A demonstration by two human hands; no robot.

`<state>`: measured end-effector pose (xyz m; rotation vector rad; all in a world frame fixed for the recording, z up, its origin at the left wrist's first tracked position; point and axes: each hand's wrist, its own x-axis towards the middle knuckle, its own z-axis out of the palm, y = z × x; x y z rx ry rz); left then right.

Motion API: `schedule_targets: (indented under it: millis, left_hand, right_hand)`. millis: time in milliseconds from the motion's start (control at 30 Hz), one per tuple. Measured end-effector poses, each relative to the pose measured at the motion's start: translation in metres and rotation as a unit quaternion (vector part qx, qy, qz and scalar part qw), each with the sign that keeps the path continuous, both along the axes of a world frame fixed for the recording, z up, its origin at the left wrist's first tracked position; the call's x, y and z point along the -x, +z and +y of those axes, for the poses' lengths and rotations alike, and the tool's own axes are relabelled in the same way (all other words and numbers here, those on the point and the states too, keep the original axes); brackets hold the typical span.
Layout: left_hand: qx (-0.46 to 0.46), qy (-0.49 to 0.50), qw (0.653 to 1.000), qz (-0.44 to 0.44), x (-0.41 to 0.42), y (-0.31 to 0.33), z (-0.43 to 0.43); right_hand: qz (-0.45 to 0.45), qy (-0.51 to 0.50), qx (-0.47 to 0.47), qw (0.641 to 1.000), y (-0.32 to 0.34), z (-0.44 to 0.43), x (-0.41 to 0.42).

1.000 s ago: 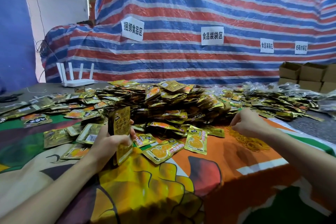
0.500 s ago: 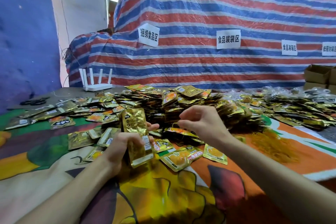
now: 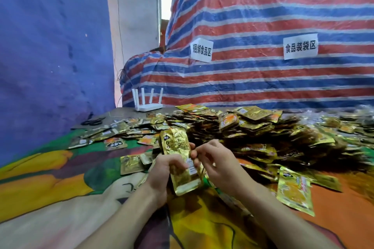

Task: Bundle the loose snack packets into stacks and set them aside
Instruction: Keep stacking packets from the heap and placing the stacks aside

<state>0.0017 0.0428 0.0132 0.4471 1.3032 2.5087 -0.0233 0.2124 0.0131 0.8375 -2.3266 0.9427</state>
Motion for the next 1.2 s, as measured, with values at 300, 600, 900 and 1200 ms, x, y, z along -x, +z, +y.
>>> schedule_targets:
  millis: [300,600,900,1200]
  left_hand:
    - [-0.042,-0.015,0.999,0.018,-0.005,0.005,0.002]
    - [0.014,-0.027,1.000,-0.007,-0.002,0.001,0.001]
    - [-0.007,0.092,0.994,-0.057,0.000,0.000,0.002]
    - [-0.097,0.212,0.972,-0.041,0.002,0.009,-0.008]
  right_hand:
    - [-0.341,0.227,0.396,0.821,0.017,0.012,-0.012]
    - [-0.391,0.322,0.536,0.675,0.018,0.012,-0.010]
    - [-0.324,0.224,0.455,0.799,0.015,0.014,-0.008]
    - [-0.262,0.165,0.356,0.882,-0.006,-0.015,-0.016]
